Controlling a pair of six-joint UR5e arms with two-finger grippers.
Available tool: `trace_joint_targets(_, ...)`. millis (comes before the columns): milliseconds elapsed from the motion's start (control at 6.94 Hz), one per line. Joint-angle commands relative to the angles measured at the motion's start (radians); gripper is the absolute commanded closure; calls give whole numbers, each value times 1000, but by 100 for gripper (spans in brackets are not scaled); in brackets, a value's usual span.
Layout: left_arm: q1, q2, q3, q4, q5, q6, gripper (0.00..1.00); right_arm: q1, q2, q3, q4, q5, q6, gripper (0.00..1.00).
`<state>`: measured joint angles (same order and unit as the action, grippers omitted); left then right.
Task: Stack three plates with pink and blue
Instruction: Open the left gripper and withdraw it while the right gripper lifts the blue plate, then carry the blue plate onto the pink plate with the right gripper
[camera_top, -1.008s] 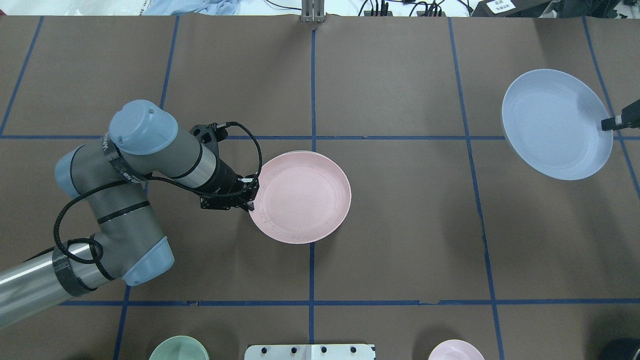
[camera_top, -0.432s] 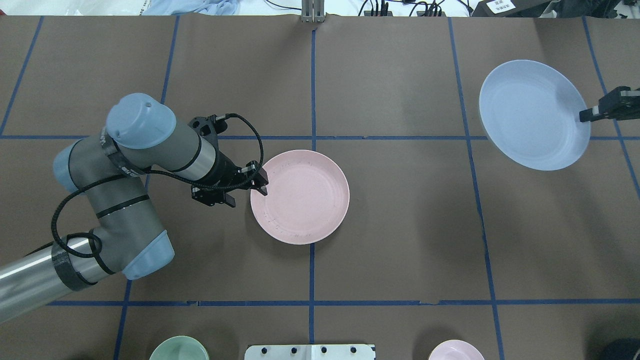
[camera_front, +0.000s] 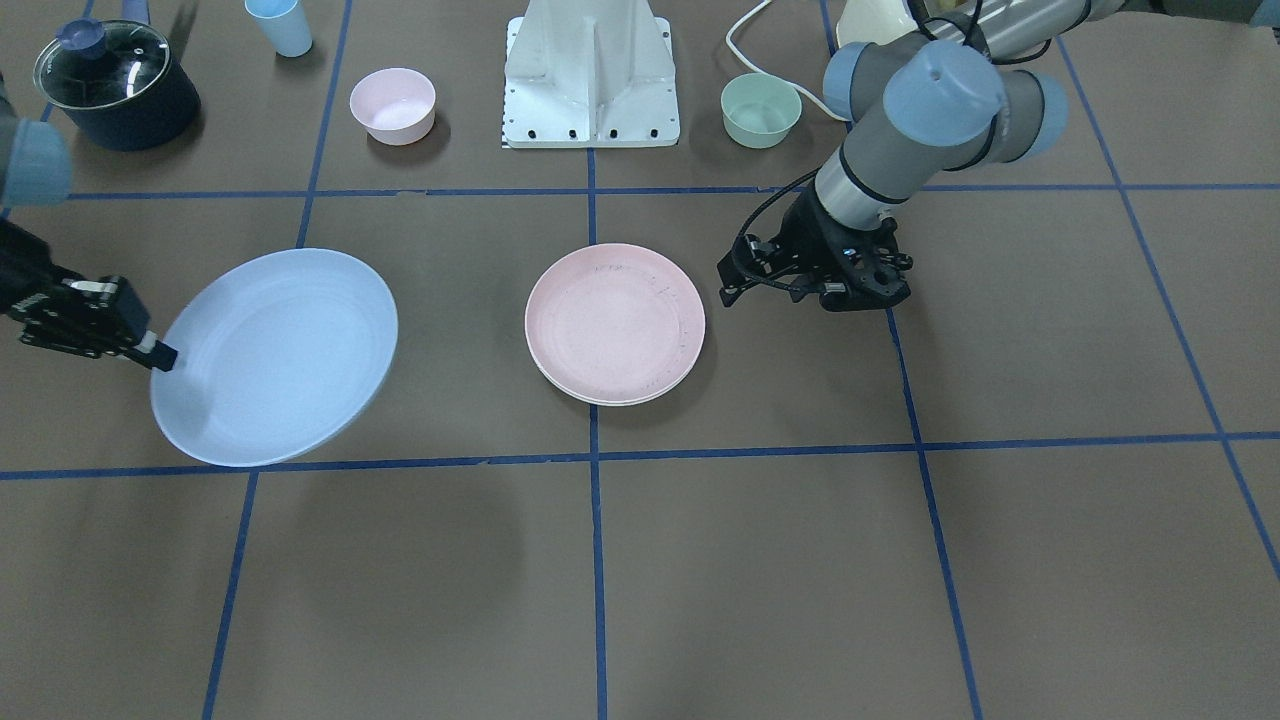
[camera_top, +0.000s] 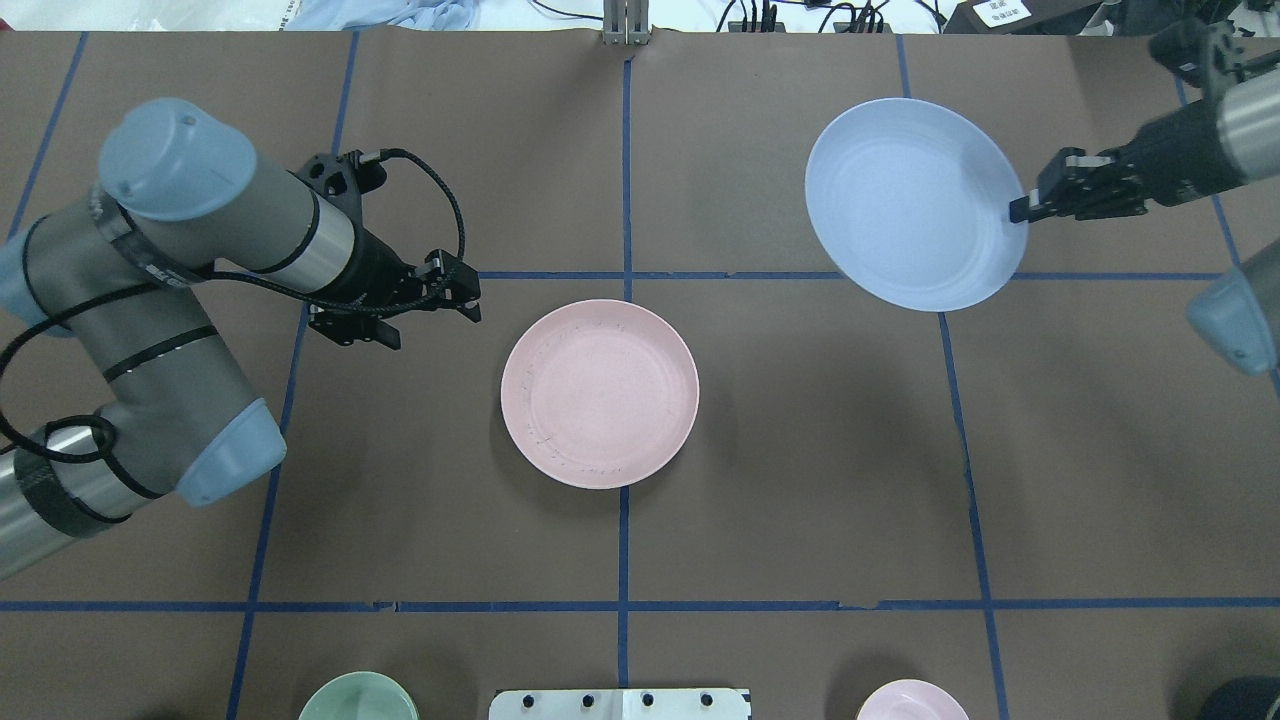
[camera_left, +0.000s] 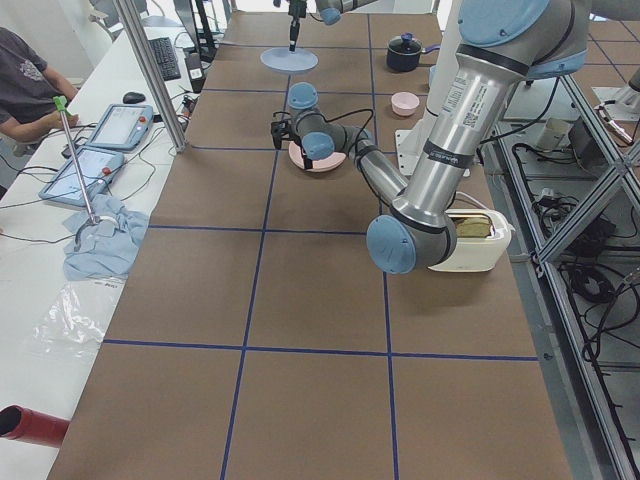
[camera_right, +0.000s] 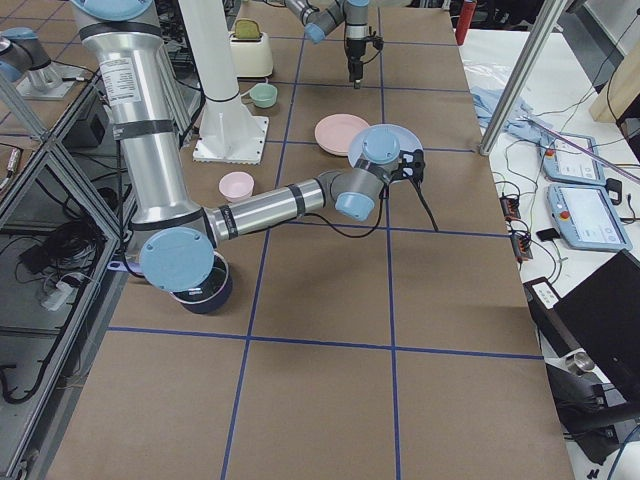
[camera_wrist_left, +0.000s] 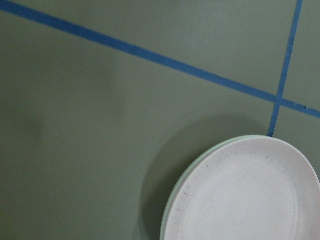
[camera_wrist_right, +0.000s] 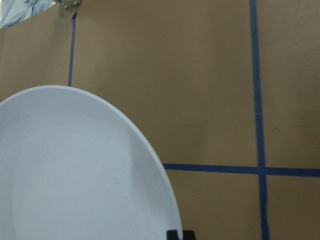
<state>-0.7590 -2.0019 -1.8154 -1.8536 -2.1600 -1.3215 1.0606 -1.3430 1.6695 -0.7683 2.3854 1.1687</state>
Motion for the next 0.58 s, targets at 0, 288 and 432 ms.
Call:
trace_joint_targets(0, -55, 96, -102, 122, 0, 202, 0, -219, 47, 54, -12, -188, 148, 100)
trace_joint_targets(288, -109, 178, -102, 113, -1, 333, 0, -400, 129, 156, -282, -366, 154, 100)
trace_joint_targets(432, -131, 210, -102, 112, -1, 396, 0, -504, 186, 144, -346, -465, 155, 100)
